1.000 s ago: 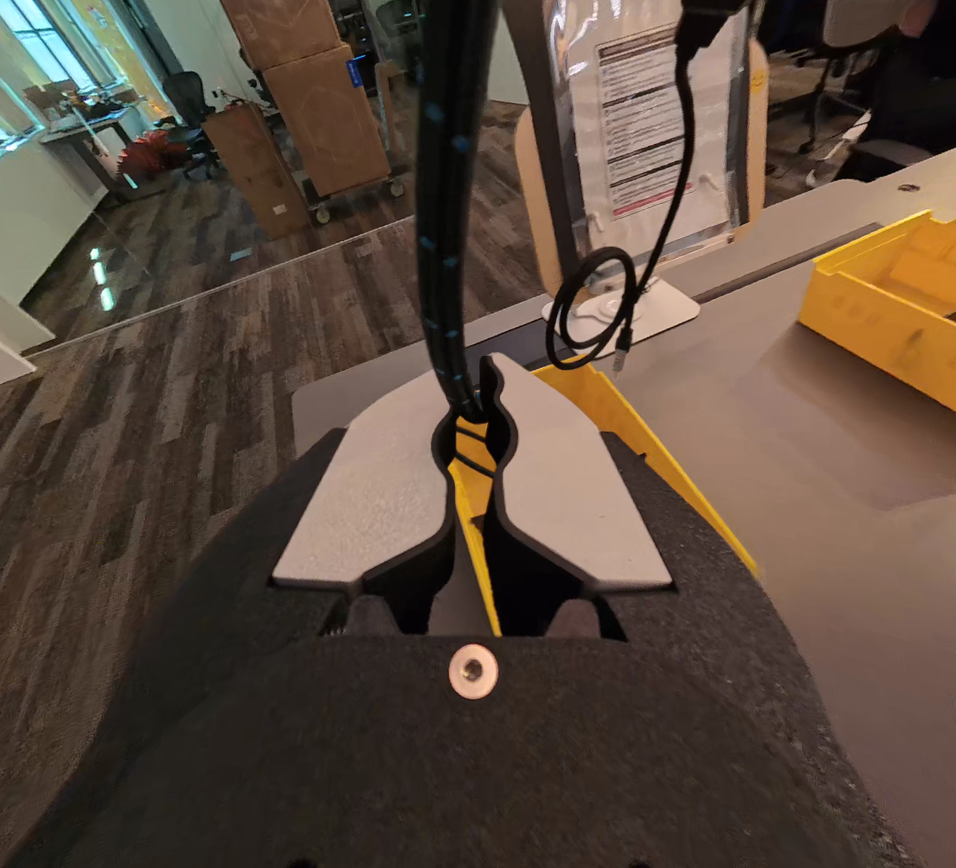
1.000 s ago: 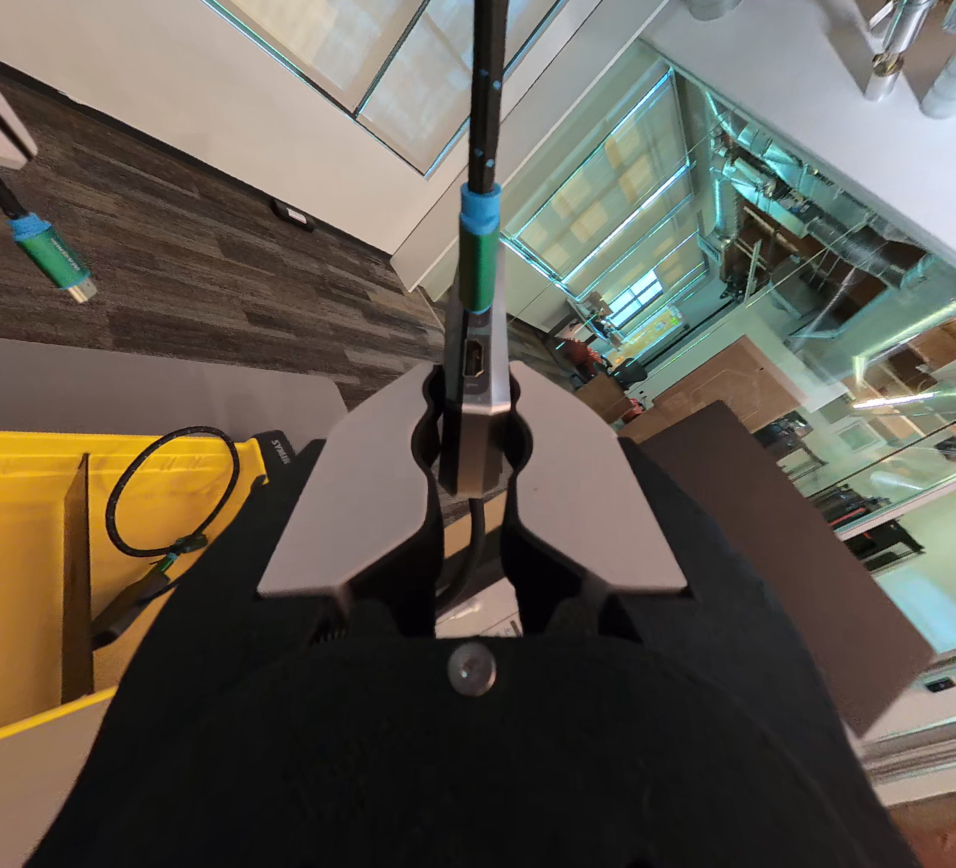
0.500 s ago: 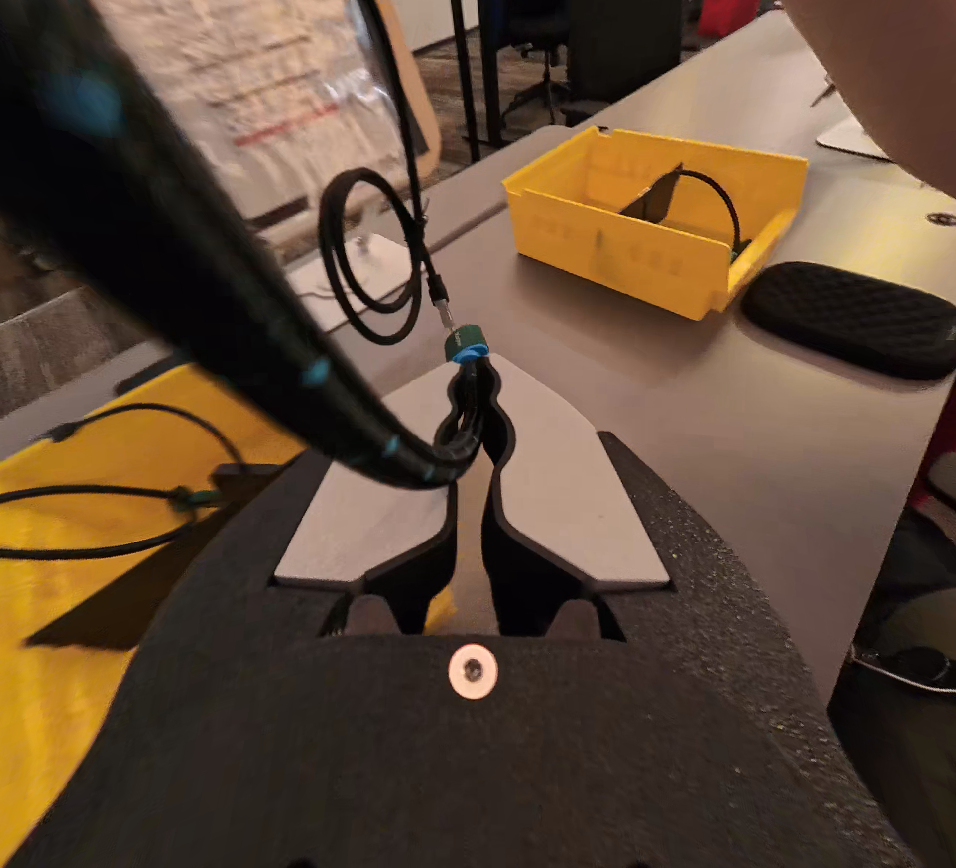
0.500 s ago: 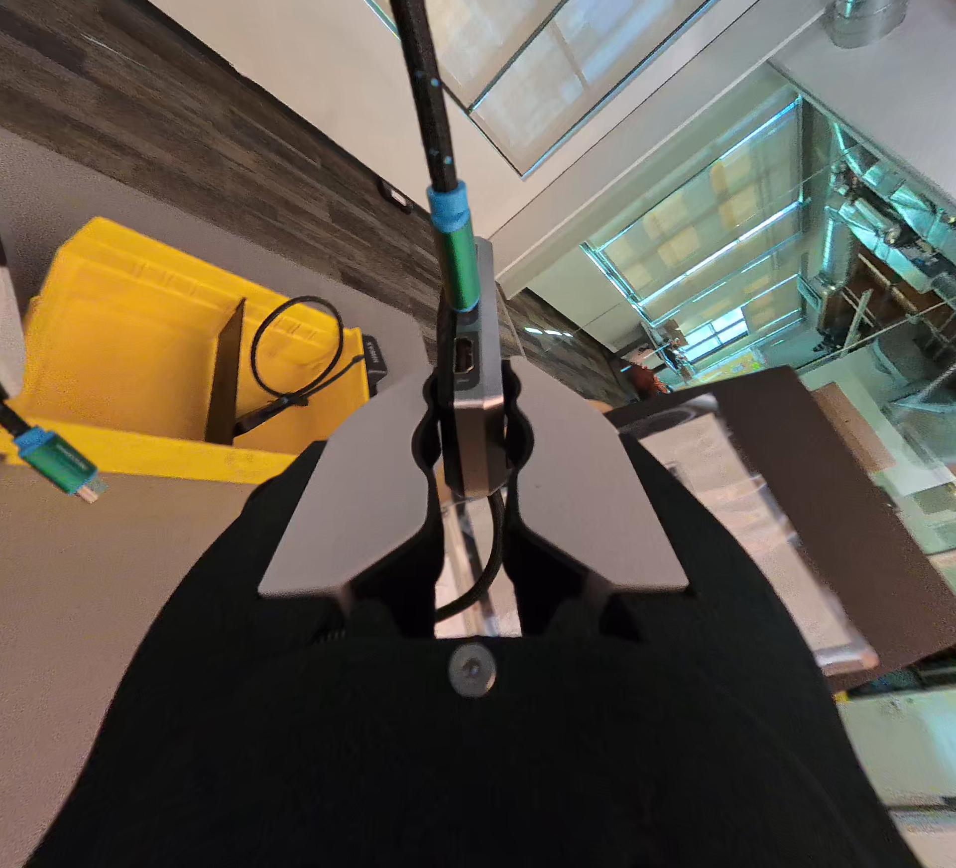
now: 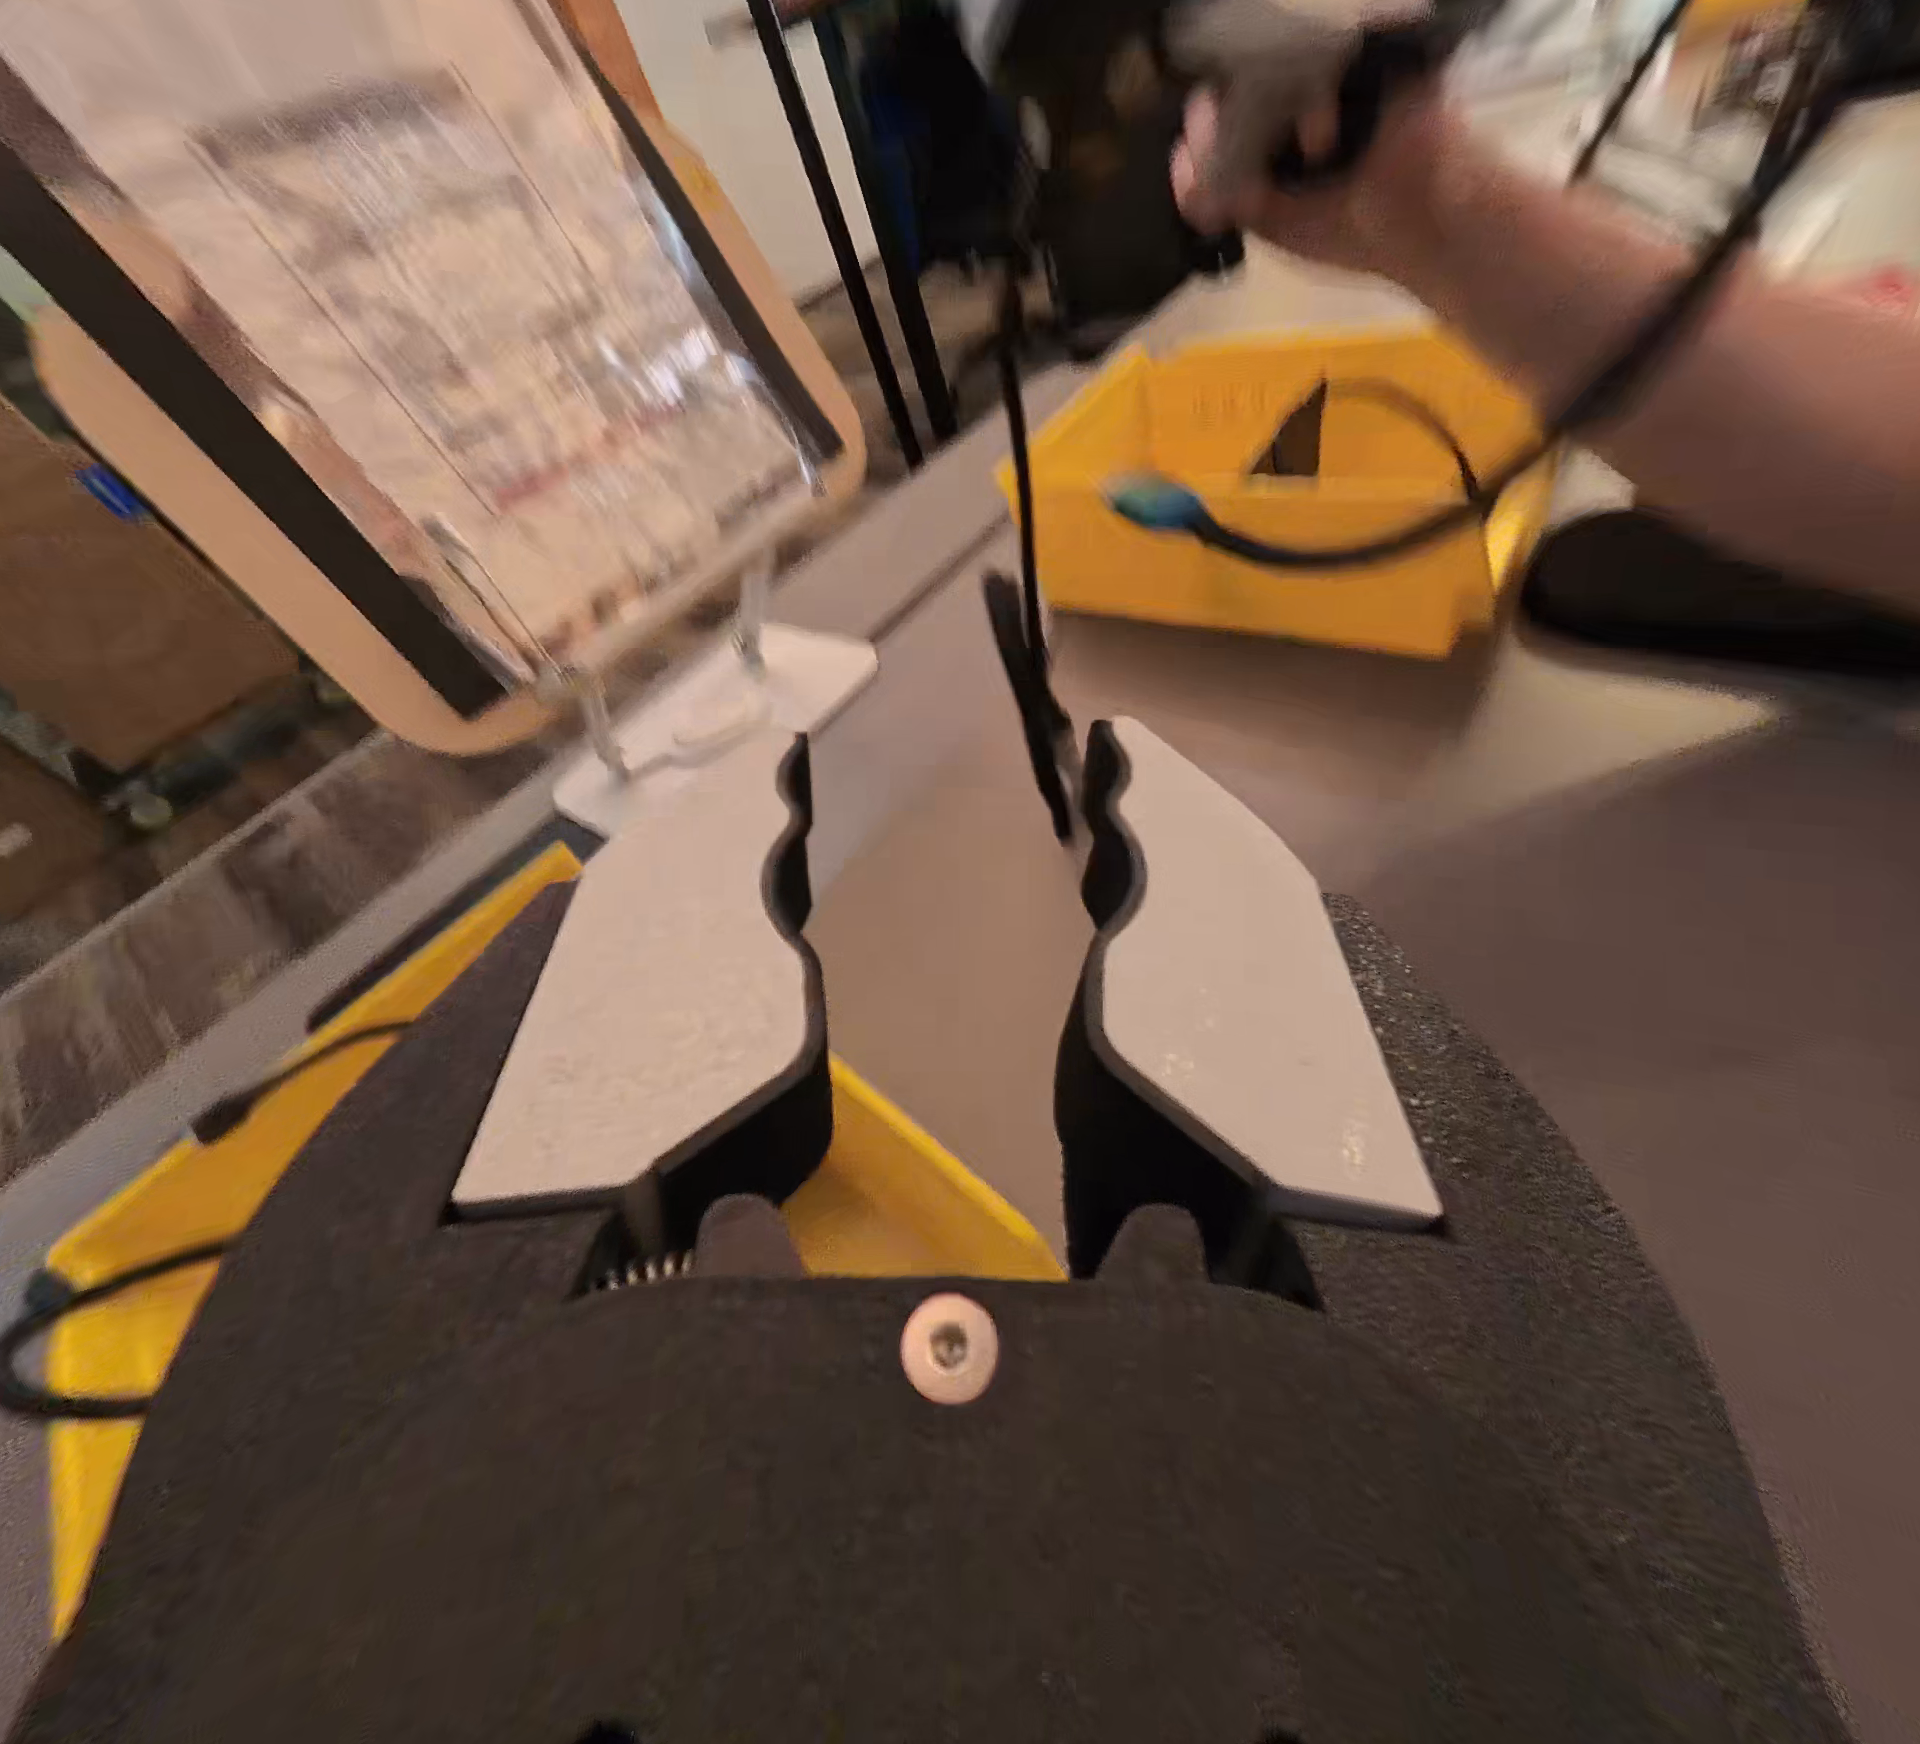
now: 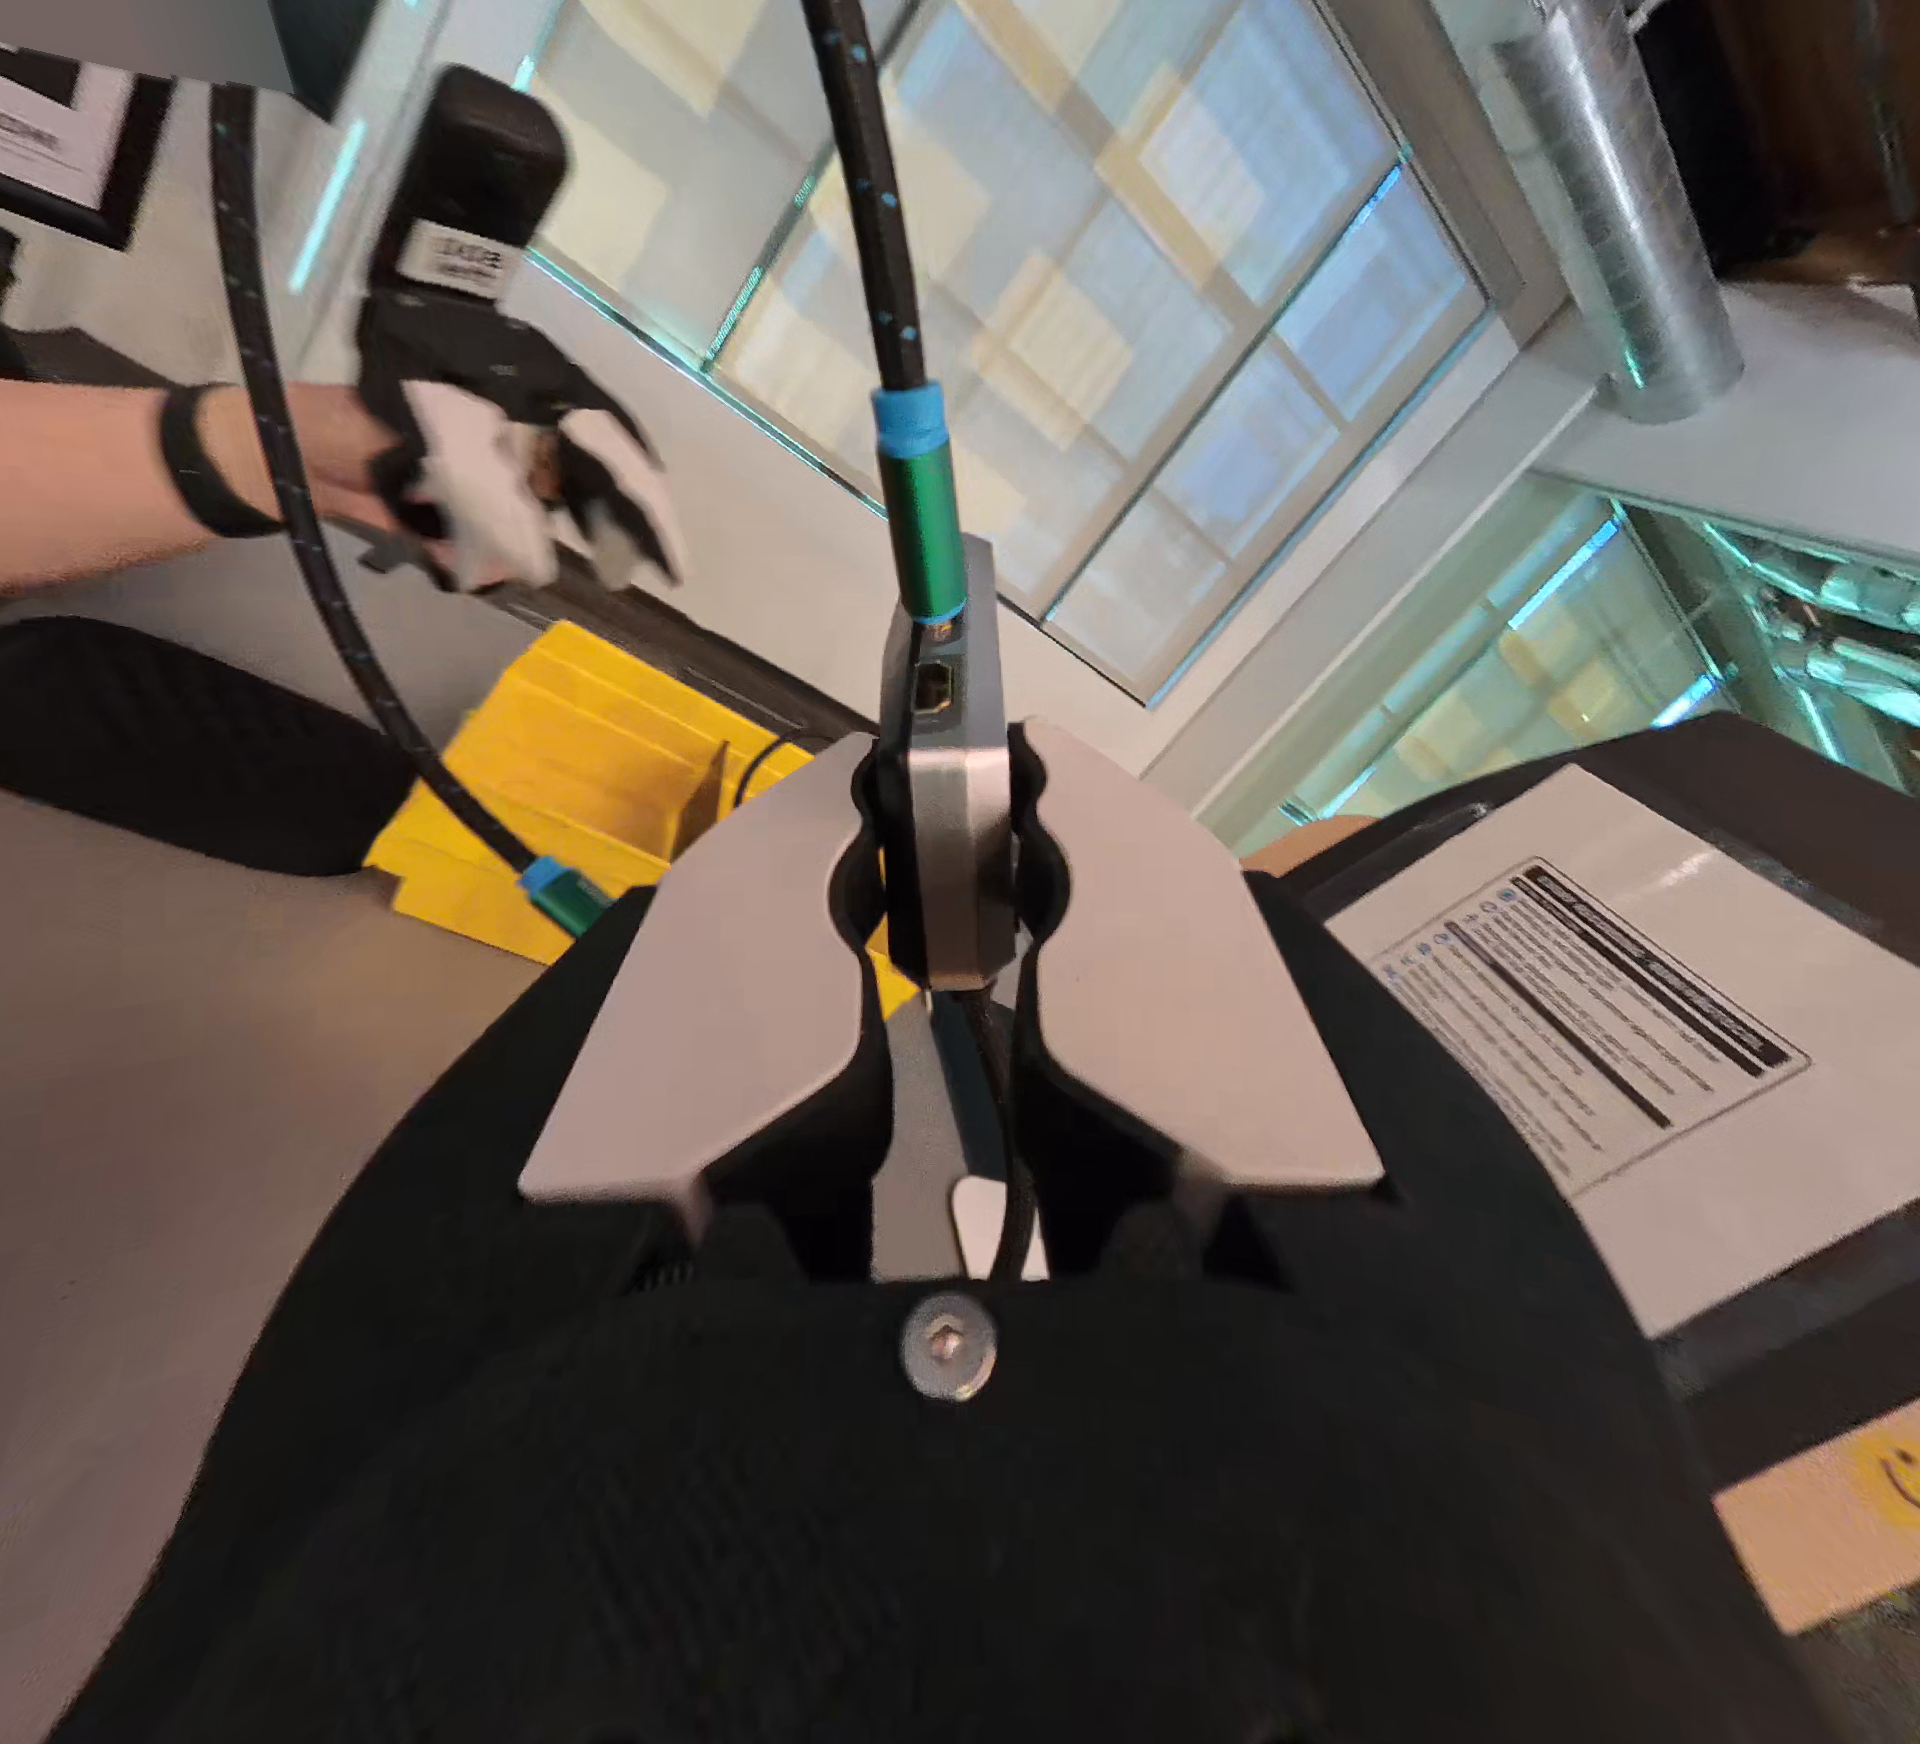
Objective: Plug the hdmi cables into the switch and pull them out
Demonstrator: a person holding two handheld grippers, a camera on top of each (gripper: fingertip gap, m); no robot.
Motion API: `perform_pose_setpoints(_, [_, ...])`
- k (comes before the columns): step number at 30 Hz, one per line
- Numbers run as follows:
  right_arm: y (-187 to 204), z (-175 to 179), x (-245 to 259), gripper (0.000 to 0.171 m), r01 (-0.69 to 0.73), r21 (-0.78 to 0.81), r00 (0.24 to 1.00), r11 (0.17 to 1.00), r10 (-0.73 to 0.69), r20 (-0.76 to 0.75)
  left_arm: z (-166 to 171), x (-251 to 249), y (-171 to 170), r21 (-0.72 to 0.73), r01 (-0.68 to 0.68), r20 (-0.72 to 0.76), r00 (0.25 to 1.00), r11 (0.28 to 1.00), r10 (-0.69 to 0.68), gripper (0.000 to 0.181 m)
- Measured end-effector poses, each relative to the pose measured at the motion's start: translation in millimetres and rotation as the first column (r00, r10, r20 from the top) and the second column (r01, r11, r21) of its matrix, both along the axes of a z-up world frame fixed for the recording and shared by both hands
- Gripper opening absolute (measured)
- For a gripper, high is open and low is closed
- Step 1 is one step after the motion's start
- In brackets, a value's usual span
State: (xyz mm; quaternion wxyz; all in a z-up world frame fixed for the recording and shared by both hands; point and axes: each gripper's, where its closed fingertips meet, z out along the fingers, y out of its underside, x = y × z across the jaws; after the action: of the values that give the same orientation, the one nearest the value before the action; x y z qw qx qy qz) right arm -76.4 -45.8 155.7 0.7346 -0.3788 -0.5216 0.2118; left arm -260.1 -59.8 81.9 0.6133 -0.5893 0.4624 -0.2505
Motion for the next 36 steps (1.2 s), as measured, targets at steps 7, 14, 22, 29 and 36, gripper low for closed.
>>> perform_pose_setpoints(7, [-37,-21,-12,0.022,-0.188,0.060,0.981,0.980,0.184,0.060,65,71,-8,0.260,0.217,0.098,0.963,0.941,-0.249,0.040])
perform_pose_setpoints(14, [-45,-24,-1,0.022,-0.251,0.076,0.968,0.965,0.249,0.031,61,147,-31,0.456,0.377,-0.116,0.923,0.807,-0.366,0.045])
perform_pose_setpoints(22, [-53,-38,-14,0.022,-0.317,0.090,0.945,0.944,0.306,0.116,22,168,-43,0.434,0.511,-0.289,0.859,0.742,-0.422,0.048])
perform_pose_setpoints(29, [-55,-54,-26,0.024,-0.365,0.061,0.924,0.929,0.353,0.148,8,175,-36,0.538,0.465,-0.318,0.884,0.703,-0.342,0.022])
perform_pose_setpoints(36, [-16,-22,10,0.044,-0.109,0.044,0.992,0.993,0.112,-0.063,10,158,18,0.619,0.234,-0.361,0.932,0.750,0.007,0.021])
